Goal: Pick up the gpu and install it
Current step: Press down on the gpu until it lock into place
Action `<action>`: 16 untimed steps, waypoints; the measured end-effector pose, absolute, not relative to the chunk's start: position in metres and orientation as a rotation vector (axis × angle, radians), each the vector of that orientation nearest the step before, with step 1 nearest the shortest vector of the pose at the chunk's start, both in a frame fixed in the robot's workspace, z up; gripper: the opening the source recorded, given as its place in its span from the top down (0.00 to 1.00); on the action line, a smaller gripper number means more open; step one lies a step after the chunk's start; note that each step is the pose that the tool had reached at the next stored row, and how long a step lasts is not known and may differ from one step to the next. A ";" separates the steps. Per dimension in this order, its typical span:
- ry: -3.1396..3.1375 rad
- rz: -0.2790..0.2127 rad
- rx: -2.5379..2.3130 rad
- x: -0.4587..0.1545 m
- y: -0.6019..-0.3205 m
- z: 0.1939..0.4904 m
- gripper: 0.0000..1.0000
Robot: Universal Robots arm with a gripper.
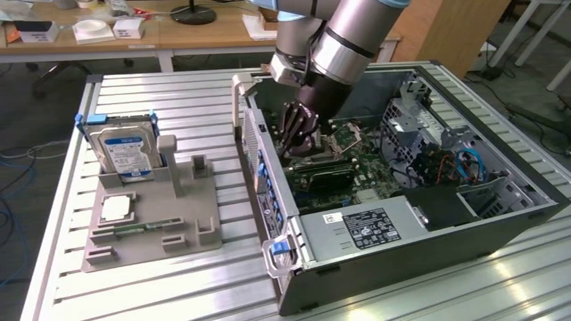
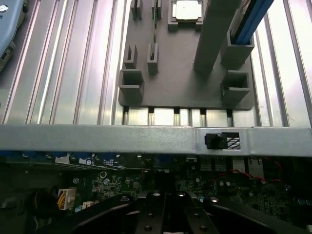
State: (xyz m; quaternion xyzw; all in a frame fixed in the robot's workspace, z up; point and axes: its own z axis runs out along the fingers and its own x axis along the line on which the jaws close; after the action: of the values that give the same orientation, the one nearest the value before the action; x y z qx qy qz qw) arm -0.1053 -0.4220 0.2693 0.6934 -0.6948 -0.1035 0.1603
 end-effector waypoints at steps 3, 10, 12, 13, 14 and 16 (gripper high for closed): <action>-1.978 -0.303 1.974 -0.101 -0.422 0.270 0.90; -1.953 -0.337 1.951 -0.092 -0.422 0.274 0.90; -1.947 -0.345 1.946 -0.090 -0.422 0.276 0.90; -1.944 -0.349 1.943 -0.089 -0.422 0.277 0.90; -1.941 -0.353 1.940 -0.088 -0.422 0.278 0.90; -1.935 -0.361 1.935 -0.085 -0.422 0.279 0.90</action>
State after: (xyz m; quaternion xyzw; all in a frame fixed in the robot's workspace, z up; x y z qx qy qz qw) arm -0.0854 -0.4220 0.2792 0.6883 -0.6883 -0.1286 0.1896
